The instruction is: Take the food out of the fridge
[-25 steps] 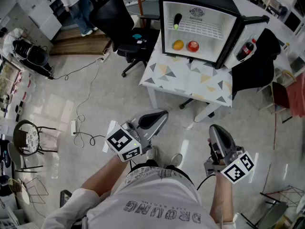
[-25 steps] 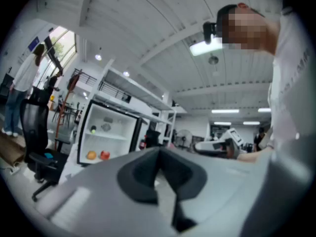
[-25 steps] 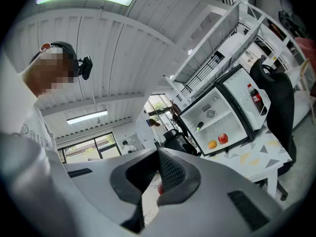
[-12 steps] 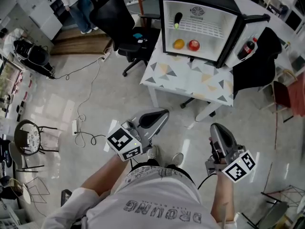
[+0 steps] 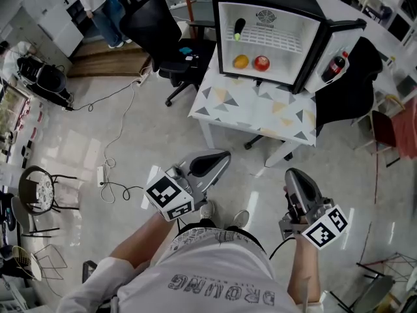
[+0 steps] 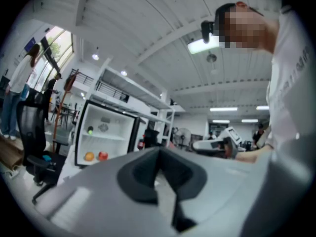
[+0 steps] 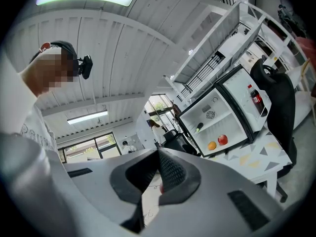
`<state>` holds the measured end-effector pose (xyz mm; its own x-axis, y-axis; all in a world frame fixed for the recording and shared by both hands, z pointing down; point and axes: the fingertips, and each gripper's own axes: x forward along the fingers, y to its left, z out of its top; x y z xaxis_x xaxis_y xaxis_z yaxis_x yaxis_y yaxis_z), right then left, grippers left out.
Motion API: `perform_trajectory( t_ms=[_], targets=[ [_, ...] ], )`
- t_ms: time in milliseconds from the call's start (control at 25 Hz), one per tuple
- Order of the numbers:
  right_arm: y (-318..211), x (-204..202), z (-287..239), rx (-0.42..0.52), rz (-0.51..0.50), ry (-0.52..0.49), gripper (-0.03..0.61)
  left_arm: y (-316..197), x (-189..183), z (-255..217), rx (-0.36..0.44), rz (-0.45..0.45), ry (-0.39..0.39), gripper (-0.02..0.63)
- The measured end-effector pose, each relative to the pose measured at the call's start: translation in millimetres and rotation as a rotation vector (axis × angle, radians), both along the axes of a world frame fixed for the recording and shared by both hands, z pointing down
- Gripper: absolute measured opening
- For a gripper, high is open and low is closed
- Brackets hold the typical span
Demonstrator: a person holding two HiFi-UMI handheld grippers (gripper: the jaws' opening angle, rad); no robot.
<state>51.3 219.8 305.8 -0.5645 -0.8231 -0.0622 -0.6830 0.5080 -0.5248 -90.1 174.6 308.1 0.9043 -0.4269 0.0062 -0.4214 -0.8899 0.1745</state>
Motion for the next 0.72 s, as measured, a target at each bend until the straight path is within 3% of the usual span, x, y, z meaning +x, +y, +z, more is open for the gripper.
perform_trajectory(
  t_ms=[720],
  targets=[
    [2.2,43.1,12.5,-0.014,0.003,-0.004,-0.011,10.2,37.2,10.9,-0.018,-0.036,-0.003,0.006]
  ],
)
